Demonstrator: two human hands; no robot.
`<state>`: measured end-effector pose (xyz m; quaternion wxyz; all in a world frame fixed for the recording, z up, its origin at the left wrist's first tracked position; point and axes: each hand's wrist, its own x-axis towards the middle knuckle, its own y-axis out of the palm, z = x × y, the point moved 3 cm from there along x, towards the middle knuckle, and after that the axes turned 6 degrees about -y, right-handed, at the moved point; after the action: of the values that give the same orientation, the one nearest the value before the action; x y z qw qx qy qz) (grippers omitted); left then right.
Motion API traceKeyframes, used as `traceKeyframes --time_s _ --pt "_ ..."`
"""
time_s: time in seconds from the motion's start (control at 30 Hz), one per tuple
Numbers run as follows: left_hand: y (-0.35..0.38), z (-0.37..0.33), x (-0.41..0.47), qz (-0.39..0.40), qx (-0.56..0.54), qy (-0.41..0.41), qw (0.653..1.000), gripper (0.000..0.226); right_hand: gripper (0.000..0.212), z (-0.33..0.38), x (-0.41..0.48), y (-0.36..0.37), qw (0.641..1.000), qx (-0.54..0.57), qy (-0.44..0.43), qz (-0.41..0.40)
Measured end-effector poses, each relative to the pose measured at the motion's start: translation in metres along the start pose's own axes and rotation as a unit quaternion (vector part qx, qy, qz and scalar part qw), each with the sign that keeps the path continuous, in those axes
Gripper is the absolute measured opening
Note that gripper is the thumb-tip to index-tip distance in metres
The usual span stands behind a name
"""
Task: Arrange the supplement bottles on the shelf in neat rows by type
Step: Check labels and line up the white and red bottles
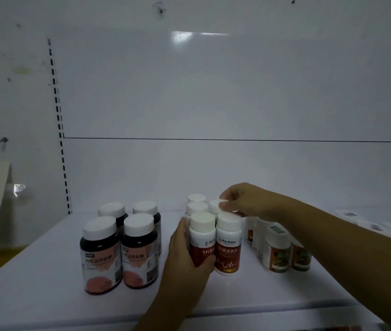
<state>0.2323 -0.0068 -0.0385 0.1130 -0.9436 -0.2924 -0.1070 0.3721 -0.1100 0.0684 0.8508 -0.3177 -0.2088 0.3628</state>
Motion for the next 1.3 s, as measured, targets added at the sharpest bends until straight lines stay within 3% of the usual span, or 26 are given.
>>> traceKeyframes --time_s 0.23,0.37,0.53,0.73,0.9,1.1,1.2,1.3 --pt "0.001 0.007 0.003 -0.003 0.005 0.015 1.000 0.085 0.038 0.001 -0.001 0.004 0.998 -0.063 0.007 0.013" --pt "0.002 0.011 0.005 -0.011 0.016 0.019 1.000 0.092 0.037 0.035 0.004 0.009 0.976 -0.188 -0.068 -0.083" --pt "0.005 0.016 0.012 -0.018 0.040 0.029 0.999 0.098 0.049 0.060 0.023 0.034 0.944 -0.329 -0.002 0.013" --pt "0.005 0.007 0.012 -0.040 0.086 0.037 0.995 0.093 0.040 0.067 0.034 0.045 0.919 -0.393 0.012 -0.002" --pt "0.002 -0.006 0.001 -0.088 0.100 0.095 0.987 0.087 0.046 0.072 0.033 0.046 0.938 -0.340 -0.025 -0.059" --pt "-0.003 -0.013 -0.006 -0.116 0.084 0.109 0.984 0.085 0.040 0.095 0.014 0.005 0.963 -0.176 -0.087 -0.187" --pt "-0.008 -0.017 -0.009 -0.150 0.084 0.129 0.977 0.078 0.034 0.095 0.006 -0.012 0.965 -0.009 -0.102 -0.243" --pt "-0.012 -0.022 -0.017 -0.177 0.065 0.150 0.971 0.060 0.035 0.094 -0.008 -0.020 0.952 0.169 -0.104 -0.235"
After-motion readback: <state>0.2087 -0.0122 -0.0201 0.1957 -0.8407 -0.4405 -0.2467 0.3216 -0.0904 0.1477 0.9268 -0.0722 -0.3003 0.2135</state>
